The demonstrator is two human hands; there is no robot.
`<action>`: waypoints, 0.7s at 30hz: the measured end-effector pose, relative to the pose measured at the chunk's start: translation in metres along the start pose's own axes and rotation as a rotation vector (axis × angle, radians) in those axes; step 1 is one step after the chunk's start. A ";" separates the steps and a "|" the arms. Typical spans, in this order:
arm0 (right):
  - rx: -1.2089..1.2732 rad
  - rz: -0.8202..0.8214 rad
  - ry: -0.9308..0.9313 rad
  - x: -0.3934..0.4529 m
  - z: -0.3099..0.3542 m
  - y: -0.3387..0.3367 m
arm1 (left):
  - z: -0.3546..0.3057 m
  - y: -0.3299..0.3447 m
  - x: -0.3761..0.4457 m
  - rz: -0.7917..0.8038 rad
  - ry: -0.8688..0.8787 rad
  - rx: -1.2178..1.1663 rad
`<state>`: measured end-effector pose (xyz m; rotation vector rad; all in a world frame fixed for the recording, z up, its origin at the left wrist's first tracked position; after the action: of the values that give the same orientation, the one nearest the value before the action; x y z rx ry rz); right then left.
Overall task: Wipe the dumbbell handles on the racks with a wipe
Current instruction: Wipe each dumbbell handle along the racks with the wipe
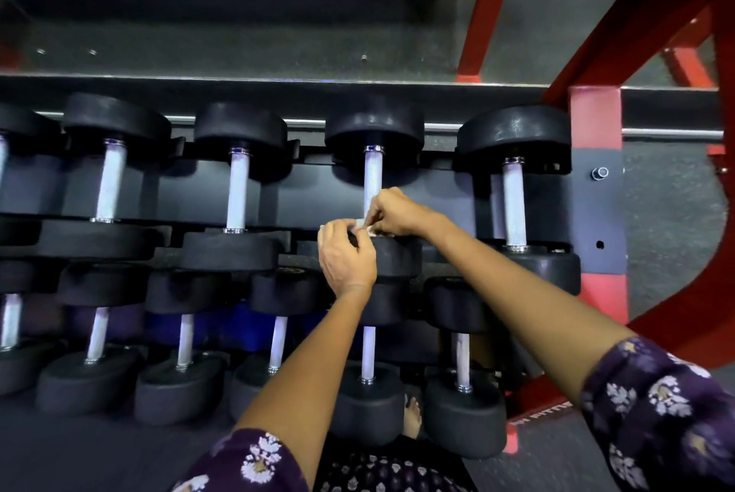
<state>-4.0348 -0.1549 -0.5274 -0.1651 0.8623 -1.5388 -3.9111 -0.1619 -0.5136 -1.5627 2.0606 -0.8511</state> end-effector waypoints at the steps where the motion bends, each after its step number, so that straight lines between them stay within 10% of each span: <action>1: 0.014 -0.003 0.030 0.000 -0.007 -0.004 | -0.002 0.000 0.000 0.029 0.003 0.023; 8: 0.004 -0.096 0.019 -0.004 0.001 -0.001 | -0.003 0.007 -0.026 0.182 0.397 0.353; 21: -0.081 0.005 0.080 -0.006 0.015 -0.005 | 0.002 0.010 -0.053 0.398 0.352 0.601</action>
<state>-4.0291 -0.1559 -0.5113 -0.1609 0.9879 -1.5149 -3.9024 -0.1100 -0.5236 -0.6945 1.9669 -1.4794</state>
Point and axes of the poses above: each hand's wrist, its own x-axis towards the middle knuckle, its own y-axis out of the palm, z = x × y, the point moved 8 cm from there along x, towards the middle knuckle, and after that the axes turned 10 degrees about x, right-handed, at the moved point
